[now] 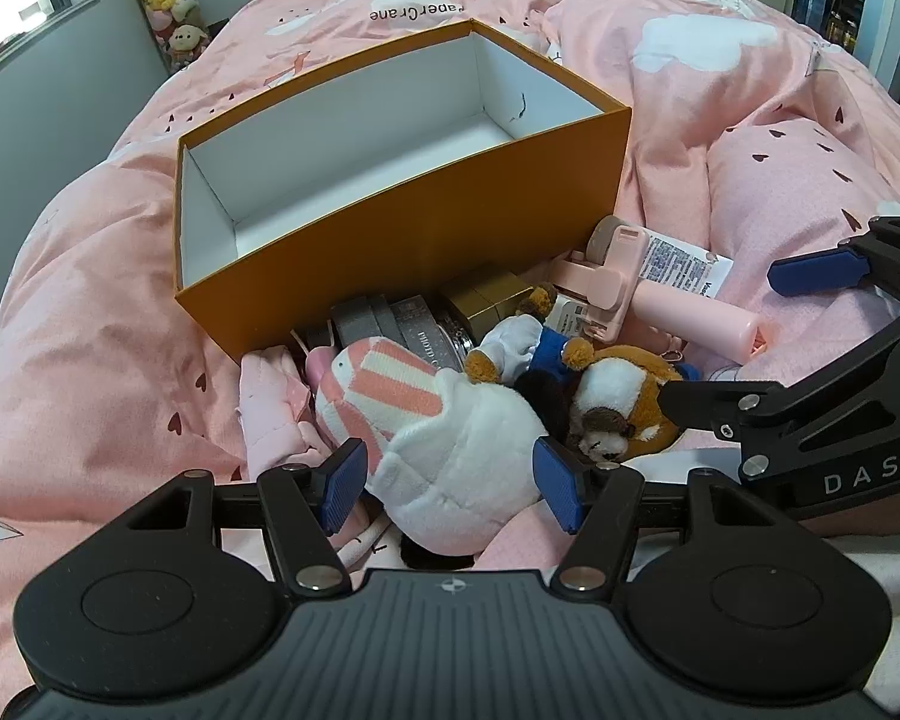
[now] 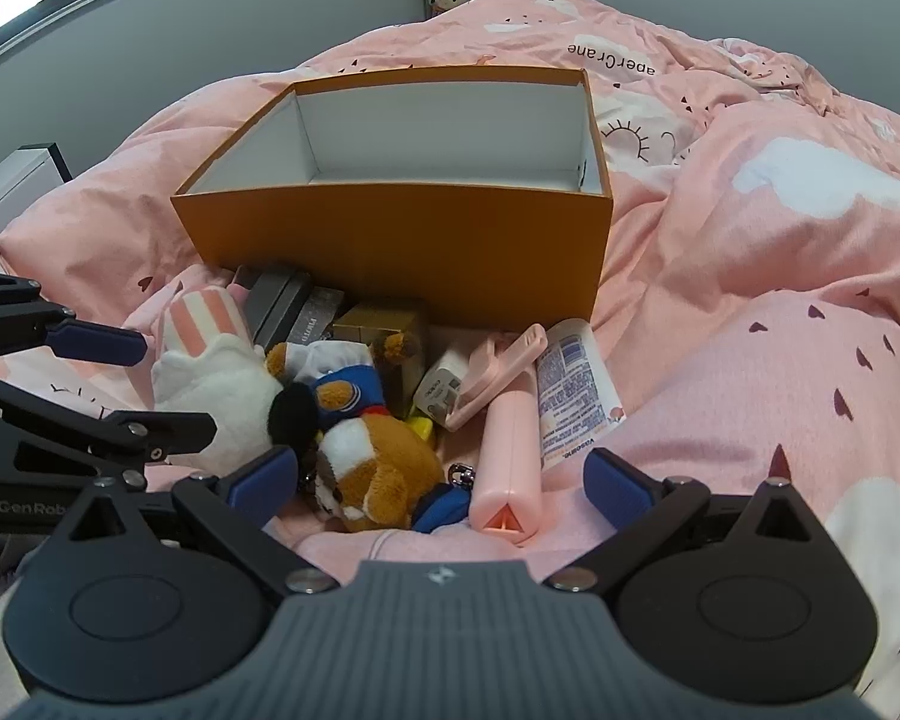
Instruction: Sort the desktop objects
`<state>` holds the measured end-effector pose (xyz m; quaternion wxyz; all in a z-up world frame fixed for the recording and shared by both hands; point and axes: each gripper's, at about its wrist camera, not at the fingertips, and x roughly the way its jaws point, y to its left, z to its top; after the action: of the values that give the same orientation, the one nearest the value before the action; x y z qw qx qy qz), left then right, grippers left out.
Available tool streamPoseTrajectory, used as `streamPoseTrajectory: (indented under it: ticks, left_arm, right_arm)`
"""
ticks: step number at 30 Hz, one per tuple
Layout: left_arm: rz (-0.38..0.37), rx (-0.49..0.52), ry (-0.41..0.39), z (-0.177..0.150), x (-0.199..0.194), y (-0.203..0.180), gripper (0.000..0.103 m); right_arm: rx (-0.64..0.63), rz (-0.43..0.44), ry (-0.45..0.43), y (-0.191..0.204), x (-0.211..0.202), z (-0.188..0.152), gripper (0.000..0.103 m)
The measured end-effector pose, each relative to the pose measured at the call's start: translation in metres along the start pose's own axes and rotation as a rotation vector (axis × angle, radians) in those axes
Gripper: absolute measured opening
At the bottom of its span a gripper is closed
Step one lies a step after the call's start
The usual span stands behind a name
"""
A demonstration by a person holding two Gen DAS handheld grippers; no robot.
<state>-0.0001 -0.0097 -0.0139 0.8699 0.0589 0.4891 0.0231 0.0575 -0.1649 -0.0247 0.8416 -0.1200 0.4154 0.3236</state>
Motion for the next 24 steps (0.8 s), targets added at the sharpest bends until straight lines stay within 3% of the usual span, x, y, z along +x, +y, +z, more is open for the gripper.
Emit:
streamPoseTrajectory:
  ticks: [8,14,24]
  left_arm:
    - [-0.001,0.000,-0.004,0.000,-0.001,0.000,0.072]
    - [-0.041,-0.015,-0.023,0.006,-0.009,0.005,0.068]
    - [-0.139,-0.129,0.010,0.017,-0.019,0.036,0.042]
  right_arm:
    - [0.000,0.002,-0.001,0.000,0.000,0.000,0.101]
    - [0.010,0.028,-0.011,-0.003,-0.001,0.003,0.100]
    - [-0.036,0.131,0.002,0.006,0.001,0.020,0.069]
